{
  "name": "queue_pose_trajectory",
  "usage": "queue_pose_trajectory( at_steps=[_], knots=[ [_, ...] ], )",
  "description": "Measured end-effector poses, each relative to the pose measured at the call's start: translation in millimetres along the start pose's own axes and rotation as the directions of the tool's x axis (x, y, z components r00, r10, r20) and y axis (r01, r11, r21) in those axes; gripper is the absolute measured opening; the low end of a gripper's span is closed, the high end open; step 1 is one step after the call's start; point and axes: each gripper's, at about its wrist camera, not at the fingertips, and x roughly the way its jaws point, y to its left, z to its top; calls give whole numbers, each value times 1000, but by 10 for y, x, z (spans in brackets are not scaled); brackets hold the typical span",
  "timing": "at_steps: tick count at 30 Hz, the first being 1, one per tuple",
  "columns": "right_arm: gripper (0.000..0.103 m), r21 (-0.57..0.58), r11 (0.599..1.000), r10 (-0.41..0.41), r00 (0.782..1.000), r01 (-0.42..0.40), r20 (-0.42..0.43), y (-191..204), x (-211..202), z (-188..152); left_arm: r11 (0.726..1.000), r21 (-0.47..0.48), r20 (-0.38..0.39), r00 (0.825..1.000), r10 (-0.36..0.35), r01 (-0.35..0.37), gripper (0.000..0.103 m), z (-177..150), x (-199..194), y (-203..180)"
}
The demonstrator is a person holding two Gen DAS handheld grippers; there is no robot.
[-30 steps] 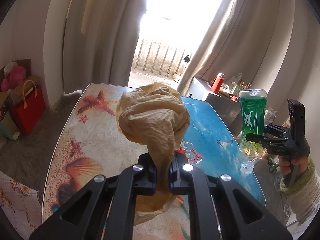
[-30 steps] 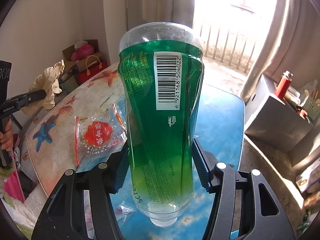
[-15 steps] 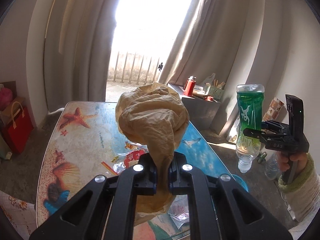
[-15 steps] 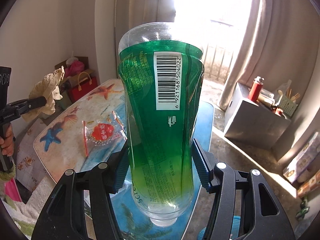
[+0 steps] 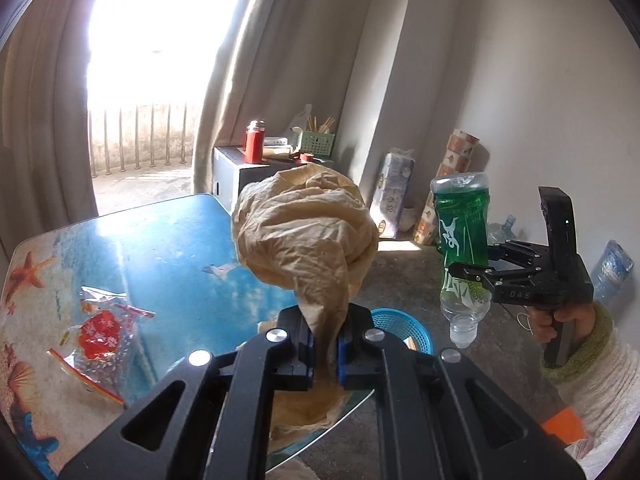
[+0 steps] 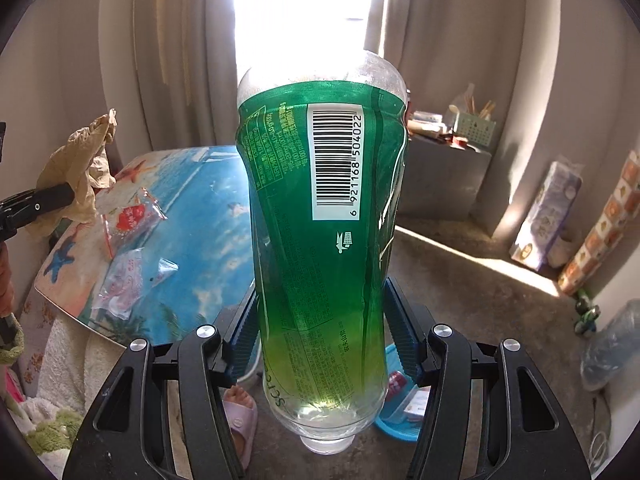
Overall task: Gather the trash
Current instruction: 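Carry the brown paper and green bottle with both grippers over the blue wastebasket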
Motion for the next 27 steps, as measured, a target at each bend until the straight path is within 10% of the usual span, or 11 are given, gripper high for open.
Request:
queue_pose_trajectory(
  at_steps=[12, 27],
  knots=[
    [55, 214, 972, -67, 989, 94, -129, -934, 268, -766, 978, 77, -228, 959, -170, 192, 7, -124, 1466, -1168],
    [56, 414, 901, 8, 951, 127, -308, -1704, 1157, -1255, 981, -50, -499, 846, -189, 190, 7, -749, 3445, -1622]
  ],
)
